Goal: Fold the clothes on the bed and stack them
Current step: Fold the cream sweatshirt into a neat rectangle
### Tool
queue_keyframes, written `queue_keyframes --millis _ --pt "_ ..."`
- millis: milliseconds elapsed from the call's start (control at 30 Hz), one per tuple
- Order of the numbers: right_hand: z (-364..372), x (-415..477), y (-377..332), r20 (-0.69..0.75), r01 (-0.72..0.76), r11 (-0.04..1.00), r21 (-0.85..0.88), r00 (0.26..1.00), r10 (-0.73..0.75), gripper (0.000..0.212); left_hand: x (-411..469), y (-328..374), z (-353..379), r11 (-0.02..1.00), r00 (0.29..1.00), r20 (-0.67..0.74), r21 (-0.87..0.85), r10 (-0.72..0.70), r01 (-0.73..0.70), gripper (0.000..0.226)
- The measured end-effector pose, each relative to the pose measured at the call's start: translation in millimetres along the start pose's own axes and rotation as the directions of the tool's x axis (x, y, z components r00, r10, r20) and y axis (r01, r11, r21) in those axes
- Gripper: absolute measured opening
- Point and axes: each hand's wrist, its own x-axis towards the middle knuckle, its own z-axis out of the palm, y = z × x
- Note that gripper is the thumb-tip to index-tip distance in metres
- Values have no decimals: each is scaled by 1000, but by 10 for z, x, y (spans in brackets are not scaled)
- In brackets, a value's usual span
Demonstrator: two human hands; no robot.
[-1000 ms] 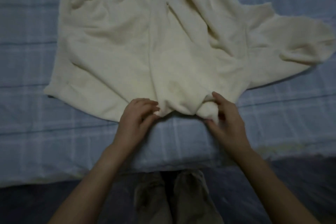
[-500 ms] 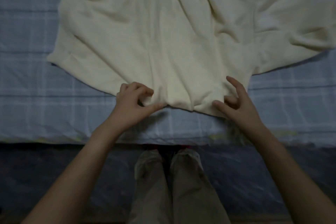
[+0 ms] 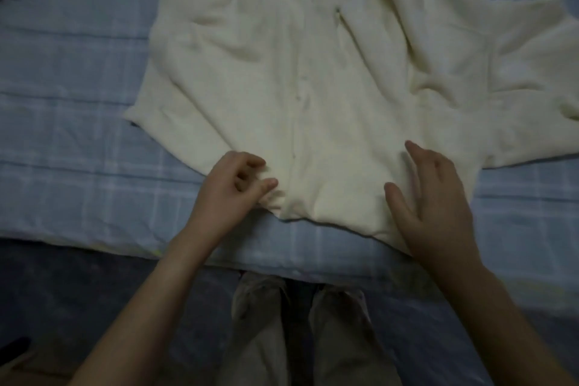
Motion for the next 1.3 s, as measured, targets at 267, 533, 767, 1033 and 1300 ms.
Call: queue_keyframes --millis 267,533,767,1033,1300 --pt "1232 768 -1267 125 449 876 -177 893 -433 55 671 -857 -855 832 990 -140 553 27 56 62" --pt "1860 738 -1503 242 480 827 -292 874 -421 56 852 -1330 -1247 941 998 -50 336 -32 47 68" --pt "2200 801 -2010 288 513 837 -189 844 -452 66 1103 -1325 -1517 994 996 57 -86 -67 71 49" --pt "2351 903 -2200 298 543 806 -237 830 -471 43 1211 -1509 -1765 937 966 244 -313 -82 158 49" --pt "2452 383 -2619 436 392 898 201 785 -440 41 873 -1781 -2271 955 937 339 -242 -81 170 54"
